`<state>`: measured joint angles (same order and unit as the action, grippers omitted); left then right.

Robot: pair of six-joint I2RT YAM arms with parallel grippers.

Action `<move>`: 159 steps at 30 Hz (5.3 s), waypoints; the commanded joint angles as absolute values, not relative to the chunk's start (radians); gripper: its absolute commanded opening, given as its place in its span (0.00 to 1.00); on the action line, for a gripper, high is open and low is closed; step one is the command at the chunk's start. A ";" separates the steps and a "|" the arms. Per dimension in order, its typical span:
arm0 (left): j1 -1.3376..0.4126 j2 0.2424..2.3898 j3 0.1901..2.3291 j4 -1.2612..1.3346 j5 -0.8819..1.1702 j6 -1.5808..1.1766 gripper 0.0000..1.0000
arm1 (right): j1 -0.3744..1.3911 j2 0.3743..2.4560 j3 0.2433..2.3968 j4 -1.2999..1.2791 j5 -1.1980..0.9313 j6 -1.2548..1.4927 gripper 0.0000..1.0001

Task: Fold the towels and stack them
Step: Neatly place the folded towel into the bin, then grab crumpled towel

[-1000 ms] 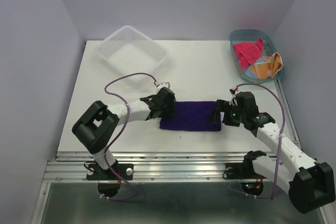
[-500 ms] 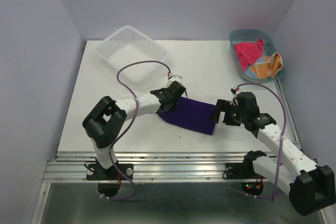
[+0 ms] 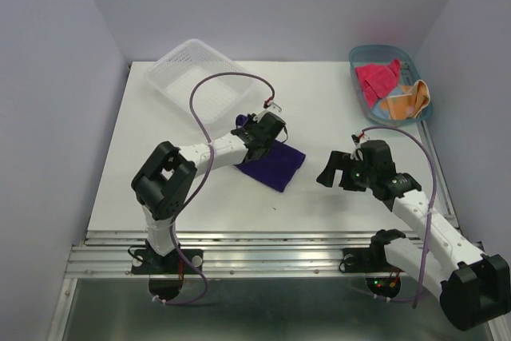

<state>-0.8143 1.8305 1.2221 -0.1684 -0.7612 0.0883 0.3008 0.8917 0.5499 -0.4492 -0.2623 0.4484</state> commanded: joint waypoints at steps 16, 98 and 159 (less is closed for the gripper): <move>-0.647 1.603 1.356 -0.008 -0.709 0.511 0.00 | 0.302 0.893 0.607 -0.437 -0.226 0.440 1.00; -0.236 2.232 1.821 0.114 -0.376 0.936 0.00 | 0.301 1.023 0.675 -0.482 0.071 0.488 1.00; -0.580 1.378 1.037 0.179 0.023 -0.328 0.99 | -0.132 2.187 2.017 -0.410 0.183 0.238 1.00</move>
<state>-0.5529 1.4387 1.0412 0.0818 0.0116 -0.3088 -0.1238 2.1010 1.8709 -0.4271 0.2371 0.3393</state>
